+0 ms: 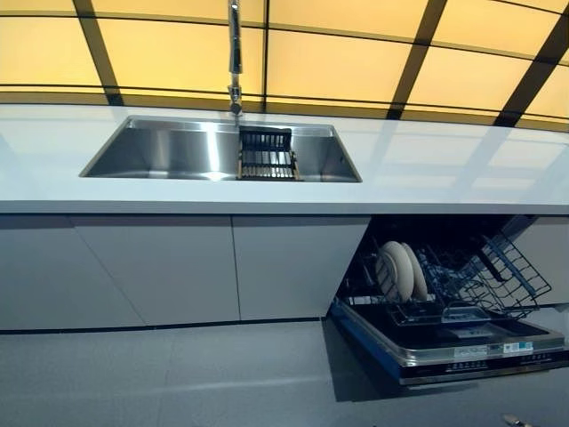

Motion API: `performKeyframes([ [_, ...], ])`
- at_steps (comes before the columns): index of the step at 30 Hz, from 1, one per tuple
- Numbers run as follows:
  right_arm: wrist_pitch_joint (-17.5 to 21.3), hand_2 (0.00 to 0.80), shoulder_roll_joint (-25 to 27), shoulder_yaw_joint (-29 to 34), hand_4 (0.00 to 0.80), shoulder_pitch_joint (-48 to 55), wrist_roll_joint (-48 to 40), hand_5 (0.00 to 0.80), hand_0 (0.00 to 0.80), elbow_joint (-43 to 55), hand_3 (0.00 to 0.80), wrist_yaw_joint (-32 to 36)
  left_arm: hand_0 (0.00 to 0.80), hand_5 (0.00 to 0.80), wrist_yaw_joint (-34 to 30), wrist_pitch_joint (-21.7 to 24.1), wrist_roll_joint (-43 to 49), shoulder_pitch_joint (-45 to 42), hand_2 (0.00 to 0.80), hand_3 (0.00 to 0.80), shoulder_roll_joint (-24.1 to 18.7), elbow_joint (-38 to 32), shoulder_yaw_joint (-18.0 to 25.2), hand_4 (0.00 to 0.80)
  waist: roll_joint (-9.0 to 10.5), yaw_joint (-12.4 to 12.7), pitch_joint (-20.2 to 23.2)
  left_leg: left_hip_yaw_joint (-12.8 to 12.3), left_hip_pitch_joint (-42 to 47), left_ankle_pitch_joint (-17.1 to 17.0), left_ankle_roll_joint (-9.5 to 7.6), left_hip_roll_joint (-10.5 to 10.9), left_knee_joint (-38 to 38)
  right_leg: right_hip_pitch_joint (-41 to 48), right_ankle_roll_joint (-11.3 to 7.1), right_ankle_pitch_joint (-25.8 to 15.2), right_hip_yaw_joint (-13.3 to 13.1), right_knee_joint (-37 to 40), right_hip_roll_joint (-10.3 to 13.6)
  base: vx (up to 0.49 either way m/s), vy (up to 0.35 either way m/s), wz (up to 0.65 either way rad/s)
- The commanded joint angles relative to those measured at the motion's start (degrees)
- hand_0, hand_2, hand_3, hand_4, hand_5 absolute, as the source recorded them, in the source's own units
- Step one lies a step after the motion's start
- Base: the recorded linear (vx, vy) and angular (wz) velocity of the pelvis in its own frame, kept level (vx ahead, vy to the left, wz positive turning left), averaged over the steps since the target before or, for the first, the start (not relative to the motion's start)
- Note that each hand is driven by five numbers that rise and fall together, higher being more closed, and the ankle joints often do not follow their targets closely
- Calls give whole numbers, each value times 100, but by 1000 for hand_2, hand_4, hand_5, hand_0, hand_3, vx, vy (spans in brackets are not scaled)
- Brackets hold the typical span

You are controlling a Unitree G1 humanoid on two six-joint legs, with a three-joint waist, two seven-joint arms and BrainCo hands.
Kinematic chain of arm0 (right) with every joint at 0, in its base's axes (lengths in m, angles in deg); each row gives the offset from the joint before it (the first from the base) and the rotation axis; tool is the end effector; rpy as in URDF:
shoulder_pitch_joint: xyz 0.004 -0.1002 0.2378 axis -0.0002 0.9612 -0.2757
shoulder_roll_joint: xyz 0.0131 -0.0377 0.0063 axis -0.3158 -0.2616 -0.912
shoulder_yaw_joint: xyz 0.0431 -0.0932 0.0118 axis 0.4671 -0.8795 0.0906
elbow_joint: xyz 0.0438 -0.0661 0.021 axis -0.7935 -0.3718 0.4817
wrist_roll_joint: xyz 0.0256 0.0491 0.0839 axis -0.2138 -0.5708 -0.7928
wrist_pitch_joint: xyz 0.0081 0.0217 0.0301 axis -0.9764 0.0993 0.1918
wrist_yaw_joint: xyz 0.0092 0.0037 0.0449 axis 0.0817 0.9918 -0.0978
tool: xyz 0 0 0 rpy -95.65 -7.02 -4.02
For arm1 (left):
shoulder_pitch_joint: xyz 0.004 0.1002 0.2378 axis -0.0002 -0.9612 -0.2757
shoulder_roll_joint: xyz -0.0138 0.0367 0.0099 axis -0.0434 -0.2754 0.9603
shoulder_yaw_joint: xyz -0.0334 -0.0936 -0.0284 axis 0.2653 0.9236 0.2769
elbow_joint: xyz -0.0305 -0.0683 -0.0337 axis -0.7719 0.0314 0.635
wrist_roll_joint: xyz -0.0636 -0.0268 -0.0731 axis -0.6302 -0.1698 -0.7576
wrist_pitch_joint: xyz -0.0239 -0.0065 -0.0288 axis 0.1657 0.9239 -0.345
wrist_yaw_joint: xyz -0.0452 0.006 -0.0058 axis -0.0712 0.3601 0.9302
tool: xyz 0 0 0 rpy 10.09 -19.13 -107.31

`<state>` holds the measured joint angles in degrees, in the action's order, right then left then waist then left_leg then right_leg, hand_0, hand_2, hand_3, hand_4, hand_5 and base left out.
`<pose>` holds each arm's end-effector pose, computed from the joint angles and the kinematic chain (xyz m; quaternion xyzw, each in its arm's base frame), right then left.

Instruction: Take plates into dishwasher

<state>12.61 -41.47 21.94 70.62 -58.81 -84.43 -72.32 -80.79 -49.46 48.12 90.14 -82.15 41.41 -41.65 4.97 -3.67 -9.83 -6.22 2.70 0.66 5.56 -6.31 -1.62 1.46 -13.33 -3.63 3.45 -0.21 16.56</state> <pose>0.0797 -0.3645 -0.0439 0.0614 0.5190 -0.3680 0.7691 0.0766 0.2894 -0.0937 0.0173 0.5614 0.2361 0.7929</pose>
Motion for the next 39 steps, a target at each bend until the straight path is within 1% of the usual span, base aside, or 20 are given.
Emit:
performKeyframes([
  [1,135,0,212,-144,0,-37,-346,0,0,-234,0,-386,0,0,120,63,-211,160,0,0,-23,78,65,0,35,98,64,-169,-268,163,-85,-551,-581,-332,146,-290,119,-331,-189,-154,-199,34],
  [3,171,0,178,-114,0,14,-459,0,0,-325,0,-412,0,0,66,71,-179,235,0,0,21,37,106,0,31,113,72,-206,-234,-30,-18,-569,-318,-244,131,-281,308,-164,-245,-143,-150,38],
  [6,153,0,267,-32,0,65,-510,0,0,-503,0,-199,0,0,105,52,-255,335,0,0,115,33,34,0,0,70,156,-229,-145,-227,71,-543,123,-166,115,-246,432,21,-323,-103,-62,20],
  [8,207,0,226,-42,0,64,-568,0,0,-604,0,-121,0,0,131,81,-305,376,0,0,174,50,-5,0,-31,36,190,-263,-63,-306,118,-522,349,-130,120,-228,459,89,-350,-70,0,5],
  [13,307,0,32,-79,0,118,-1009,0,0,-678,0,4,0,0,120,189,-274,345,0,0,217,60,-22,0,-74,5,271,-297,72,-360,120,-468,570,-31,143,-192,462,168,-398,-37,-4,-7],
  [16,345,0,-303,-36,0,85,-2148,0,0,-720,0,315,0,0,124,226,-291,324,0,0,207,-14,-43,0,-139,-5,311,-327,137,-329,95,-454,583,5,181,-106,432,134,-407,-35,-18,-5],
  [19,395,0,-538,-21,0,46,-2754,0,0,-752,0,436,0,0,112,229,-301,324,0,0,209,-11,-26,0,-199,13,331,-319,156,-314,78,-444,601,31,193,-49,441,104,-404,-41,-28,-2],
  [20,476,0,-639,-8,0,16,-3039,0,0,-824,0,481,0,0,110,234,-332,316,0,0,211,26,-2,0,-241,28,353,-314,172,-309,74,-457,619,46,208,18,460,51,-423,-48,-49,-2],
  [25,523,0,-787,-69,0,-27,-3333,0,0,-1031,0,604,0,0,47,374,-355,225,0,0,235,216,86,0,-327,66,399,-251,181,-369,101,-542,662,83,356,236,510,-113,-599,-19,-65,1],
  [26,493,0,-796,-102,0,-30,-3352,0,0,-1047,0,616,0,0,60,421,-422,172,0,0,270,210,138,0,-345,95,410,-136,131,-420,116,-528,662,172,441,230,544,1,-706,-35,-61,3],
  [27,549,0,-820,-104,0,-32,-3332,0,0,-1054,0,593,0,0,67,417,-459,157,0,0,299,184,158,0,-356,120,419,-67,77,-449,131,-492,662,222,477,213,537,108,-771,-46,-52,0],
  [28,578,0,-827,-103,0,-34,-3335,0,0,-1060,0,584,0,0,68,411,-451,158,0,0,314,171,167,0,-358,118,420,-85,78,-459,132,-488,662,229,485,208,537,131,-785,-102,-17,0],
  [29,673,0,-816,-103,0,-73,-3344,0,0,-1086,0,560,0,0,20,383,-385,181,0,0,375,122,202,0,-335,109,372,-155,59,-386,112,-447,308,206,540,189,465,118,-784,-138,-11,0],
  [30,704,0,-803,-94,0,-137,-3325,0,0,-1070,0,504,0,0,-23,386,-374,206,0,0,409,81,191,0,-301,100,315,-117,-42,-213,74,-393,-61,162,554,175,396,53,-725,-150,-7,0],
  [31,707,0,-805,-107,0,-175,-3307,0,0,-1045,0,473,0,0,-28,369,-393,219,0,0,419,48,190,0,-301,103,297,-66,-77,-155,47,-356,-114,129,540,164,368,19,-706,-184,86,0],
  [32,776,0,-799,-192,0,-321,-3274,0,0,-961,0,367,0,0,-64,314,-525,276,0,0,470,-108,98,0,-363,83,214,-59,-105,-135,-14,-299,-41,-45,510,117,310,-129,-669,-176,105,-7],
  [34,851,0,-822,-183,0,-376,-3326,0,0,-944,0,363,0,0,-111,309,-530,326,0,0,510,-202,-8,0,-417,83,105,-141,-138,-140,-72,-224,-55,-160,477,56,302,-239,-624,-141,56,-24],
  [35,851,0,-822,-183,0,-376,-3326,0,0,-944,0,363,0,0,-111,309,-530,326,0,0,510,-202,-8,0,-417,83,105,-141,-138,-140,-72,-224,-55,-160,477,56,302,-239,-624,-102,-16,-18],
  [36,893,0,-828,-149,0,-403,-3395,0,0,-960,0,399,0,0,-116,363,-571,314,0,0,487,-223,-42,0,-428,101,52,-139,-166,-85,-116,-143,-129,-219,433,-10,265,-249,-575,-112,-22,-5],
  [39,913,0,-804,-126,0,-483,-3460,0,0,-940,0,292,0,0,-62,348,-600,280,0,0,445,-265,-35,0,-473,119,-8,-142,-184,-30,-171,-57,-152,-280,413,-50,255,-238,-550,-122,-13,-2],
])
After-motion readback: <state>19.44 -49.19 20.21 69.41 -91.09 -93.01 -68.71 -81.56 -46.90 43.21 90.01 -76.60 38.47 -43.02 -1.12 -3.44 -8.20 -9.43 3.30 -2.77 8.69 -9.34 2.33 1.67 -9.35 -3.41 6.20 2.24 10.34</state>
